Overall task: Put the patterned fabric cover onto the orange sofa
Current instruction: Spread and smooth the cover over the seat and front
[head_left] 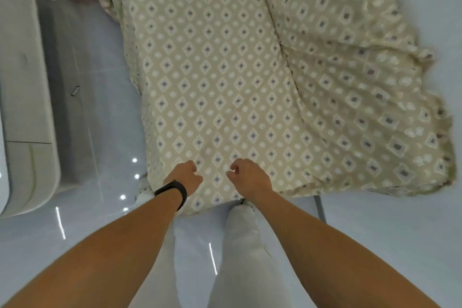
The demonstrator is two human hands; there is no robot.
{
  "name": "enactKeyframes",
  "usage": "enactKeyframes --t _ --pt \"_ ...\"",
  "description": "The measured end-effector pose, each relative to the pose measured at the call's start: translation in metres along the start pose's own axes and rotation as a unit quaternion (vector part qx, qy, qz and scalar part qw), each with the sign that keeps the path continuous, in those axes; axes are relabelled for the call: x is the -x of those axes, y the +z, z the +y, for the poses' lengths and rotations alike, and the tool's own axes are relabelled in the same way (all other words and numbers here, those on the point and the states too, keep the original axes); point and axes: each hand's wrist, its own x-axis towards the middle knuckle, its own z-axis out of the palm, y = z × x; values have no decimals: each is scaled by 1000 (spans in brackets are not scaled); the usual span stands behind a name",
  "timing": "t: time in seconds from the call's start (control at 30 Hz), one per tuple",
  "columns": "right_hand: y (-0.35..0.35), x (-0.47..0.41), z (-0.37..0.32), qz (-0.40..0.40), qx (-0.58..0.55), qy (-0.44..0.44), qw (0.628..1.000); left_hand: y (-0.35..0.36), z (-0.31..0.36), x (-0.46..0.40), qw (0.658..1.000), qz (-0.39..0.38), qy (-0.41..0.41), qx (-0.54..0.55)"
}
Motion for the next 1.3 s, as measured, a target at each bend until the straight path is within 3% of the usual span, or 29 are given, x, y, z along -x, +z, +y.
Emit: enactKeyframes --t 0.2,0.3,0.37,0.57,0.77,1.03,1.13,1.23,1.3 --pt "97 -117 74 3 35 103 994 113 -49 -112 993 -26 -32 -110" --pt "122 -144 96 21 13 204 979 131 -53 -137 983 12 -21 -182" --pt "135 -158 103 55 -11 227 972 136 -52 -149 975 17 -7 -222" --pt "156 -163 97 74 41 156 984 136 -55 -144 967 29 31 -253" --pt "143 -144 121 60 34 110 991 131 -34 -118 954 -64 97 -278" --pt "120 -120 183 102 -6 122 987 161 24 -123 889 -140 170 -401" --pt "111 -126 203 77 -39 3 996 163 48 -138 837 -159 208 -481" --pt "91 -141 229 119 25 -100 987 151 77 -155 852 -119 244 -448" --pt "75 -157 250 185 62 -66 979 144 97 -170 885 -81 251 -383"
